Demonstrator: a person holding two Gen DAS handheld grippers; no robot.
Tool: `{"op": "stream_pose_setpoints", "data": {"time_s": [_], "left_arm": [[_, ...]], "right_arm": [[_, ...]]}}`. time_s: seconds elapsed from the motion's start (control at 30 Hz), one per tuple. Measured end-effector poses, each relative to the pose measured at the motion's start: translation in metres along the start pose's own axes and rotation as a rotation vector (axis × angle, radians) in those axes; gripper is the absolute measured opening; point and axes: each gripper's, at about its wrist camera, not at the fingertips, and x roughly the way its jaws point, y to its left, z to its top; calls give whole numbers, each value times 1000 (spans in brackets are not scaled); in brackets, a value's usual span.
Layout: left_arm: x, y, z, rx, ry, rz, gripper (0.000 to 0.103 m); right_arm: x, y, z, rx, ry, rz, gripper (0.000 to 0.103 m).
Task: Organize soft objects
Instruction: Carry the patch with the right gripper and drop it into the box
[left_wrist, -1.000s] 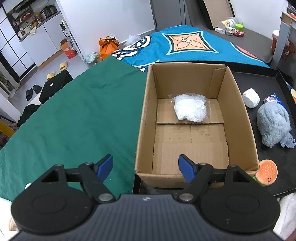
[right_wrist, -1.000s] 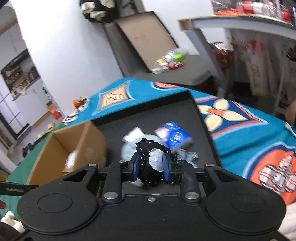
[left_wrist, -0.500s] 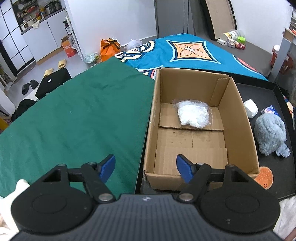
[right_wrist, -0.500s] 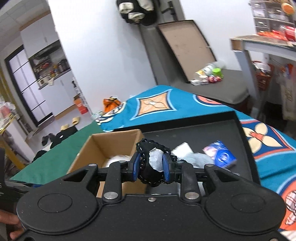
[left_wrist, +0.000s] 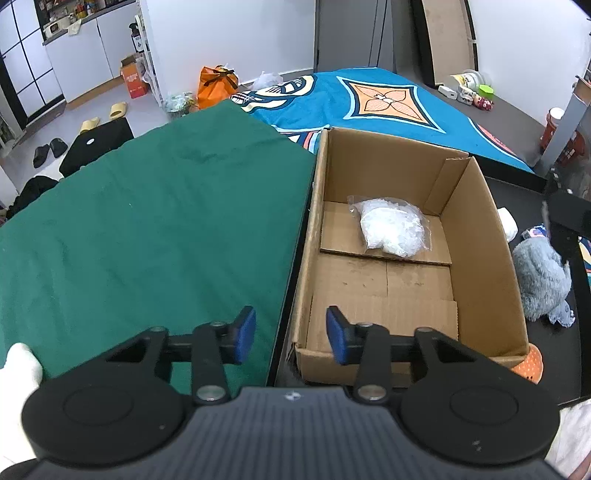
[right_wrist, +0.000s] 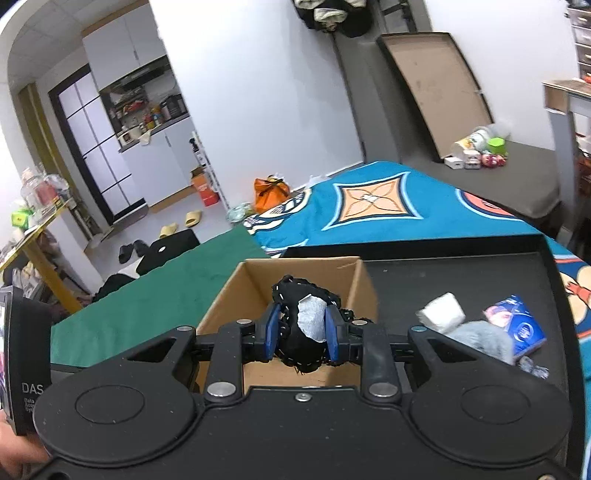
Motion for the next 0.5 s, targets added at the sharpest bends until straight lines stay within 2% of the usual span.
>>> {"op": "stream_pose_setpoints", "data": {"time_s": [0.13, 0.2, 0.33, 0.5], "left_arm": [[3, 4, 0, -12, 1, -30, 23], [5, 4, 0, -8, -3, -47, 10], [6, 3, -2, 18, -17, -57, 8], [2, 8, -3, 18, -9, -105, 8]], "right_arm": [[13, 11, 0, -12, 23, 19, 26], [18, 17, -1, -18, 32, 30, 26], [27, 27, -1, -22, 50, 46, 26], [36, 38, -4, -23, 66, 68, 26]]}}
